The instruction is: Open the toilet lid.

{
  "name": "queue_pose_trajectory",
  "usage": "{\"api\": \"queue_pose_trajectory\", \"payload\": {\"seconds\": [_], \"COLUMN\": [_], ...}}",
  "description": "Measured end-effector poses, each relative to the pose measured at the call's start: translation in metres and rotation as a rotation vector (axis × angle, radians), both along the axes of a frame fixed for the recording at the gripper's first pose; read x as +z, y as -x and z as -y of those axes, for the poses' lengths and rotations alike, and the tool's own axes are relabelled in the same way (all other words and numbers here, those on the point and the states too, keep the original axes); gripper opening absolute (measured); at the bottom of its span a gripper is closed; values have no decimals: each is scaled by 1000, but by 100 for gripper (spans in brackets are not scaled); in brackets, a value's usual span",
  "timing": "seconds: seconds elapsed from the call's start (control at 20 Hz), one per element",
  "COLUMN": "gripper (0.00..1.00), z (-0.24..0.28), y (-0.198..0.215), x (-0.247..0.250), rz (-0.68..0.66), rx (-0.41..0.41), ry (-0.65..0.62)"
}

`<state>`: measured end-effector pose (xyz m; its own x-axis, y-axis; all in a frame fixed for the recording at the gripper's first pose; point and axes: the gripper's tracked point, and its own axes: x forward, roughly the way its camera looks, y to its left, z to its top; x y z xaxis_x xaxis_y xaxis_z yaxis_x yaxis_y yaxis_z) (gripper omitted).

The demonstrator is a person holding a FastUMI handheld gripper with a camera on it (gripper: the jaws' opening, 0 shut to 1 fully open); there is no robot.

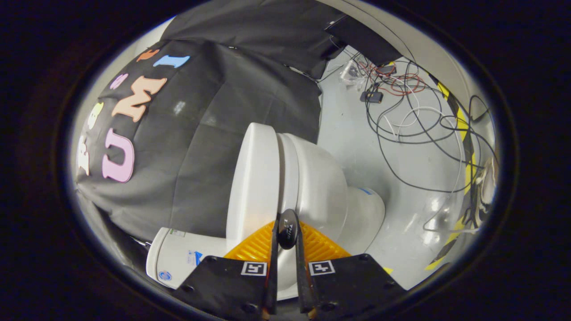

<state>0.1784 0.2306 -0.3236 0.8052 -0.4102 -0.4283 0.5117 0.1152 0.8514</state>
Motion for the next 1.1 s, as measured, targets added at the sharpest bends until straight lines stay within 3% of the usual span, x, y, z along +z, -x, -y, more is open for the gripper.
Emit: {"api": "queue_pose_trajectory", "payload": {"seconds": [0.1, 0.15, 0.75, 1.1], "gripper": [17, 8, 4, 2], "z": [2, 3, -13, -39], "y": [-3, -9, -6, -24], "x": [-2, -8, 72, 144], "rz": [-2, -26, -65, -32], "rx": [-1, 5, 47, 152], "ry": [24, 23, 210, 401]}}
